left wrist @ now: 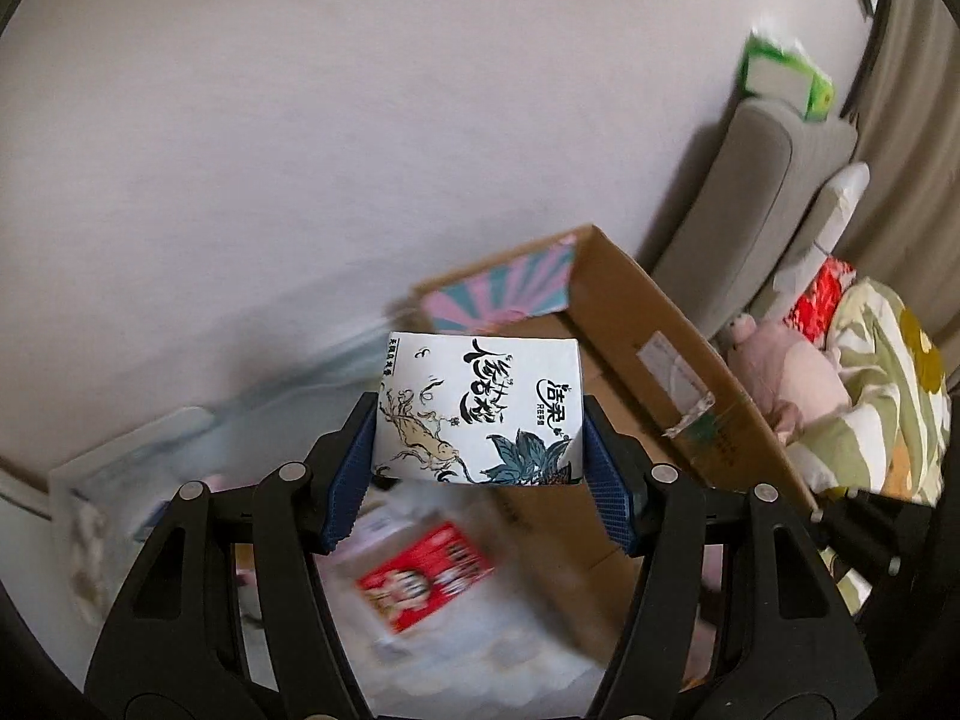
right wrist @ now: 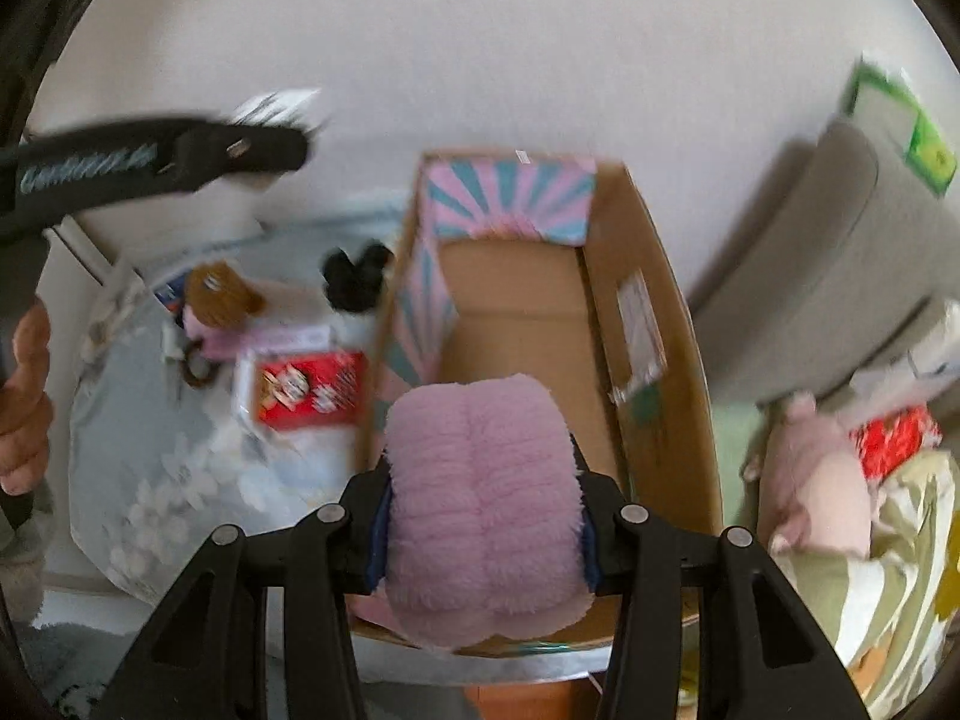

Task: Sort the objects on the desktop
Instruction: 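Carry both items into the cardboard box and open both tools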

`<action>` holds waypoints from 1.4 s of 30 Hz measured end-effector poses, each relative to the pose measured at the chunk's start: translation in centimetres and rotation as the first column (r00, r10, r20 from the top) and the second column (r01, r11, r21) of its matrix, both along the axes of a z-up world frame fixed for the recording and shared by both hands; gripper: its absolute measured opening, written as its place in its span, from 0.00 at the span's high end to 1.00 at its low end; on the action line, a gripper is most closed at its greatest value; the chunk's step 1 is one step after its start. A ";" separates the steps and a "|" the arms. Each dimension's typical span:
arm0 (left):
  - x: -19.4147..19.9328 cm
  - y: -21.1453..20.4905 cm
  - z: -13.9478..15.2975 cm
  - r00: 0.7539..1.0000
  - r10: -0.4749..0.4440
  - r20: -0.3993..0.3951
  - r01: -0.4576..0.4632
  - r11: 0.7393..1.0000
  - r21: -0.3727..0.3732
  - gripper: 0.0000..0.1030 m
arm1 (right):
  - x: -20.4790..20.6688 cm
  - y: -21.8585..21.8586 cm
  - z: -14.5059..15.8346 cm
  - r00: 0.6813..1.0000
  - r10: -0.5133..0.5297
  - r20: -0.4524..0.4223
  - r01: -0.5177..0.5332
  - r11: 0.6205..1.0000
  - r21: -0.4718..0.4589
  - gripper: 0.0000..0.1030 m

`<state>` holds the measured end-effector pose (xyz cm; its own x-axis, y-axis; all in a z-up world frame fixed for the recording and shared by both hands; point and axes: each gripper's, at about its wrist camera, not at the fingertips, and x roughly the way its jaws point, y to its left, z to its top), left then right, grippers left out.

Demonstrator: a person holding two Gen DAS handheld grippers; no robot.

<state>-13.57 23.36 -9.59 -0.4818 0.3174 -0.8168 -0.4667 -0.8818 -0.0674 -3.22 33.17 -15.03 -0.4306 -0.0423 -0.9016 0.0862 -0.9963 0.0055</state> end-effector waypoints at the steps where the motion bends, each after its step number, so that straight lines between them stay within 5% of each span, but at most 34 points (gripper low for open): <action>1: -0.4 1.1 -0.6 1.000 0.001 0.017 -0.001 1.000 -0.020 0.41 | -0.2 0.3 -0.3 1.000 -0.003 0.011 0.003 1.000 0.001 0.58; 15: -1.7 3.8 -1.1 0.999 0.024 0.033 -0.023 0.999 -0.041 0.40 | -1.1 1.8 -1.9 0.998 0.056 0.038 -0.056 0.998 0.000 0.57; 16: -1.8 3.7 -1.0 0.999 0.023 0.039 -0.022 0.999 -0.027 0.32 | -1.2 2.0 -1.9 0.998 0.052 0.040 -0.052 0.999 -0.006 0.56; 17: -1.8 3.7 -0.9 0.999 0.031 0.039 -0.030 0.999 -0.026 0.12 | -1.3 2.2 -1.9 0.997 0.050 0.054 -0.049 0.999 -0.018 0.55; 19: -1.8 3.5 -0.3 0.998 0.068 0.001 -0.068 0.997 -0.041 0.01 | -1.5 2.4 -1.8 0.996 0.048 0.074 -0.046 0.999 -0.030 0.49; 32: -0.3 1.1 2.4 0.990 0.103 -0.092 -0.110 0.991 -0.077 0.01 | -0.6 2.3 0.1 1.000 0.012 -0.022 -0.011 0.999 0.053 0.42; 42: 1.6 -4.7 4.4 0.980 0.165 -0.114 -0.167 0.986 -0.014 0.01 | 1.1 2.3 1.4 0.996 -0.044 -0.073 0.047 0.998 0.029 0.42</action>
